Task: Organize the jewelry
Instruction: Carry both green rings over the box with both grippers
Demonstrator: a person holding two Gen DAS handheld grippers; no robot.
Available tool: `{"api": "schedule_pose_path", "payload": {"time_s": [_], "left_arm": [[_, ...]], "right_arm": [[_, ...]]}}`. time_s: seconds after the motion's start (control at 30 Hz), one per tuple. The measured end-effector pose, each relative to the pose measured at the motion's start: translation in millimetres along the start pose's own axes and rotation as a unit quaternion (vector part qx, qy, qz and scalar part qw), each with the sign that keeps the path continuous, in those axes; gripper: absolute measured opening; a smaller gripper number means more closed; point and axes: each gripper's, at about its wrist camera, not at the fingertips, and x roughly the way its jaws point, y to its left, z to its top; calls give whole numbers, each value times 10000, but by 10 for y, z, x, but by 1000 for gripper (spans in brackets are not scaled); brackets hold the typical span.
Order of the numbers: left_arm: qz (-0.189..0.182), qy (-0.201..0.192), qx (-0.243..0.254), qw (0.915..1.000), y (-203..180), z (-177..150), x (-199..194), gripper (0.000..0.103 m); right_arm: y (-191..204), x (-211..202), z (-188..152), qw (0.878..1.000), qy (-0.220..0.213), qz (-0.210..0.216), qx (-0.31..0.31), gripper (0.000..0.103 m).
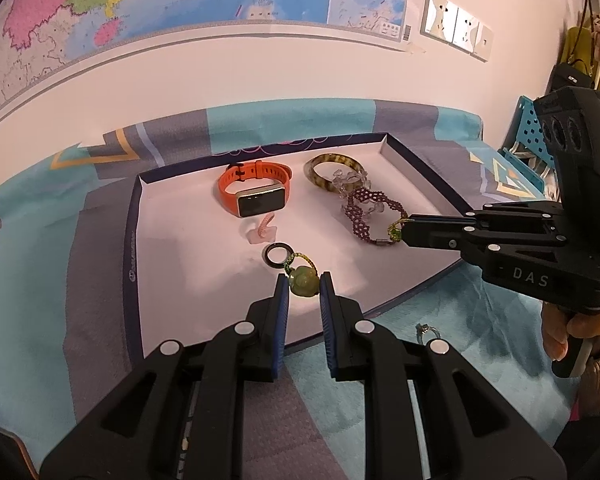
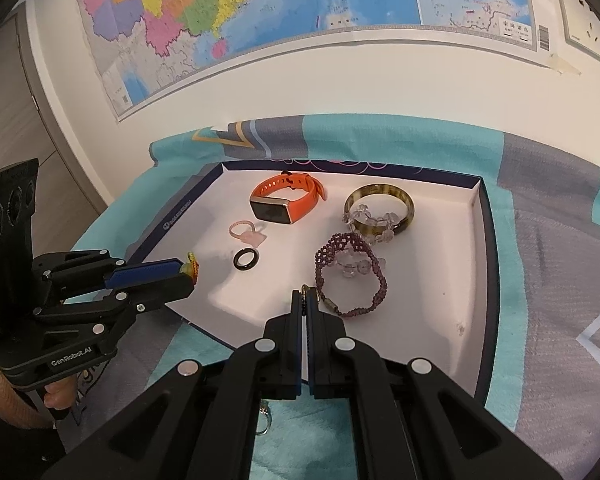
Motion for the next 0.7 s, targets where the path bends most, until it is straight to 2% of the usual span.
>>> {"api": "schedule_pose_path", "payload": {"time_s": [0.7], "left_arm": [[-3, 197, -109, 9997, 44, 29, 192, 16]], "right_arm": [[-73, 143, 28, 9998, 124, -62, 103, 1]]}}
